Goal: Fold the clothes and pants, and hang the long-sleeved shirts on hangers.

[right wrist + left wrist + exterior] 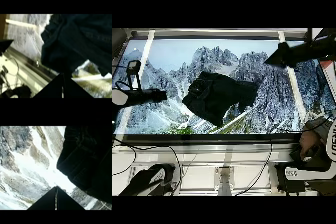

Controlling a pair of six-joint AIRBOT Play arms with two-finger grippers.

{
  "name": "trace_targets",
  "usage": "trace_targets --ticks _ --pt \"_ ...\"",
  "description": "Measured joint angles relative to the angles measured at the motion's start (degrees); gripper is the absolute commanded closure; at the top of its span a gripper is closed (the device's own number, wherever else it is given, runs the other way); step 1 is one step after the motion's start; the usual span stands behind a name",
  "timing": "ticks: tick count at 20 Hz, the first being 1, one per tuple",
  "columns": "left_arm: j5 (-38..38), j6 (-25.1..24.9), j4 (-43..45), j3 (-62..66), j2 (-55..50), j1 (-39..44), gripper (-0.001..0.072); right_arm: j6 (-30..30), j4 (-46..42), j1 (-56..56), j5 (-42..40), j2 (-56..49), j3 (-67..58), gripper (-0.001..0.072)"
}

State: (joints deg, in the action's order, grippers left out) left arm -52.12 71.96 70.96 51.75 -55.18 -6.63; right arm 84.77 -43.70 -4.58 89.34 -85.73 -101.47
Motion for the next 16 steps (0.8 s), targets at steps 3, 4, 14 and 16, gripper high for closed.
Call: trace_targets --ticks 3,4,14,16 --pt "0.22 -2.16 -1.25 -1.86 0.07 -0.42 0.0673 -1.90 -1.51 -1.14 2.45 -4.33 3.58 0.0701" --pt "0.26 -2.75 -1.57 -2.19 0.09 -0.48 0.0673 -2.67 -1.16 -1.64 3.06 -6.27 4.26 0.0700" --pt "-0.20 -3.80 -4.35 -2.97 0.11 -0.61 0.0672 -7.41 0.63 -7.32 2.16 -18.97 6.01 0.0368" --pt "-0.20 -3.85 -5.62 -2.97 0.11 -0.61 0.0672 -7.23 -2.29 -7.17 -0.37 -19.34 6.08 0.0372"
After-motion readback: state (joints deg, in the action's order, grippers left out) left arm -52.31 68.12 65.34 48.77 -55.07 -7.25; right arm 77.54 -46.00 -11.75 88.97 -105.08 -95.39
